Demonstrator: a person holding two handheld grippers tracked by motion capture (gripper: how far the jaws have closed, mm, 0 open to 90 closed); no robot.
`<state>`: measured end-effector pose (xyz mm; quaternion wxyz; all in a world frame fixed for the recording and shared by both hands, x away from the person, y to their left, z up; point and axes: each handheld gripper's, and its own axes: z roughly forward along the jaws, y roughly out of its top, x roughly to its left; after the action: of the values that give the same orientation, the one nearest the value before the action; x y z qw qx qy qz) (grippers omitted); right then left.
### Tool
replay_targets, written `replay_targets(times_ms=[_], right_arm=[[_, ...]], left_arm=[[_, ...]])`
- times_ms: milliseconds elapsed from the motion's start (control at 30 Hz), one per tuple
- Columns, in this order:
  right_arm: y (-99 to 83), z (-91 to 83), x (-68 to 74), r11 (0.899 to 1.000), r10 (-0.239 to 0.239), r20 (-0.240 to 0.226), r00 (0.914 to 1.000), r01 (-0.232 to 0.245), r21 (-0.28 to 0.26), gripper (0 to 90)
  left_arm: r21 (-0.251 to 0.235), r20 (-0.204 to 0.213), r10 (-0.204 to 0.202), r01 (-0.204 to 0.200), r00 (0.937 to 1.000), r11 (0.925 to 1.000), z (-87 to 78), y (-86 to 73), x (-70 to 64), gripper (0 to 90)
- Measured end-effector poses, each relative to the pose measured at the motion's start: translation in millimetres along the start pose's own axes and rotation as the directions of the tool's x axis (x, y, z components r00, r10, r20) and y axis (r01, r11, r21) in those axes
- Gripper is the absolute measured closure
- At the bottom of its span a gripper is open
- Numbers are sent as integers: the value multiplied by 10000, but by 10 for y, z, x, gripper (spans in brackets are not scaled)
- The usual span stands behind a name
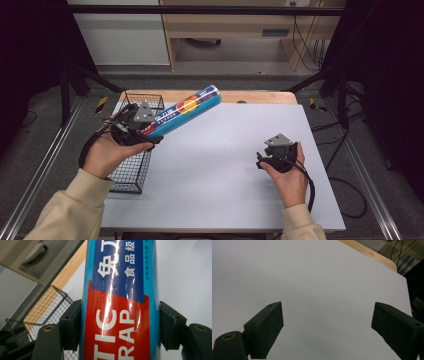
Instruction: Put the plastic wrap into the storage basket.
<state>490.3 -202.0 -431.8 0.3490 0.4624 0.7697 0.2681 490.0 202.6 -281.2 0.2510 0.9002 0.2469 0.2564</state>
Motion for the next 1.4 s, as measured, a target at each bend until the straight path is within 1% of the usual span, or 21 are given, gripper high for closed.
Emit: replay_targets(times_ms=[100, 167, 200, 233, 267, 300, 367, 400, 500, 600, 633, 733, 767, 833, 900, 933, 967, 1000, 1233, 1267, 1400], right_arm=[[-57, -16, -16, 9998, 213, 74, 9997, -213, 16, 109], [-110, -63, -23, 9986, 531, 278, 9982, -531, -1, 108], [-110, -63, -23, 9986, 531, 278, 9982, -531, -1, 108], [-129, -75, -32, 9985, 542, 417, 9977, -541, -35, 108], [-163, -105, -46, 9975, 710, 617, 9956, -711, -5, 108], [-171, -116, -46, 9970, 772, 663, 9948, -770, -58, 108], [-179, -126, -51, 9971, 759, 636, 9951, -758, -47, 107], [-200, -130, -64, 9972, 743, 783, 9942, -741, -50, 103], [-221, -123, -81, 9969, 785, 800, 9937, -789, 14, 102], [-240, -119, -100, 9944, 1041, 1052, 9890, -1054, 63, 93], [-240, -119, -100, 9944, 1041, 1052, 9890, -1054, 63, 93], [-264, -116, -107, 9927, 1163, 1146, 9866, -1192, 183, 93], [-264, -116, -107, 9927, 1163, 1146, 9866, -1192, 183, 93], [-273, -117, -116, 9924, 1195, 1176, 9858, -1220, 145, 93], [-279, -112, -123, 9916, 1256, 1152, 9854, -1283, 168, 93], [-279, -112, -122, 9910, 1286, 1122, 9853, -1318, 215, 93], [-279, -112, -122, 9910, 1290, 1126, 9852, -1323, 222, 93], [-279, -112, -122, 9910, 1290, 1126, 9852, -1323, 222, 93], [-303, -167, -126, 9912, 1292, 1282, 9833, -1317, 116, 98], [-303, -167, -126, 9912, 1292, 1282, 9833, -1317, 116, 98], [-314, -188, -158, 9898, 1407, 1301, 9815, -1427, 56, 98]], left_arm=[[239, -226, -273, 278, 9994, 9993, -43, -22, 21, 318], [647, -757, -455, 504, 9961, 9966, -103, -47, 23, 318], [647, -757, -455, 504, 9961, 9966, -103, -47, 23, 318], [737, -899, -522, 589, 9946, 9955, -125, -62, 29, 318], [759, -1036, -786, 867, 9915, 9933, -171, -97, 49, 319], [759, -1036, -786, 867, 9915, 9933, -171, -97, 49, 318], [846, -1363, -802, 922, 9874, 9921, -227, -119, 47, 318], [834, -1466, -1018, 1148, 9839, 9899, -284, -144, 46, 319], [802, -1574, -1115, 1253, 9812, 9889, -336, -170, 41, 319], [1127, -2033, -1169, 1418, 9721, 9835, -412, -203, 14, 318], [1127, -2033, -1169, 1418, 9721, 9835, -412, -203, 14, 318], [1486, -2438, -1122, 1514, 9633, 9772, -439, -266, -3, 318], [1486, -2438, -1122, 1514, 9633, 9772, -439, -266, -3, 318], [1641, -2526, -1239, 1687, 9596, 9719, -436, -325, -4, 319], [1817, -2574, -1498, 2001, 9546, 9628, -414, -410, -10, 319], [1825, -2567, -1477, 1980, 9551, 9631, -397, -439, -4, 319], [1969, -2545, -1590, 2121, 9539, 9572, -388, -469, -10, 319], [1969, -2545, -1590, 2121, 9539, 9572, -388, -469, -10, 319], [2470, -2500, -2114, 2733, 9449, 9297, -313, -697, -35, 319], [2470, -2500, -2114, 2733, 9449, 9297, -313, -697, -35, 320], [2705, -2600, -2207, 2903, 9401, 9179, -291, -763, -26, 320]])
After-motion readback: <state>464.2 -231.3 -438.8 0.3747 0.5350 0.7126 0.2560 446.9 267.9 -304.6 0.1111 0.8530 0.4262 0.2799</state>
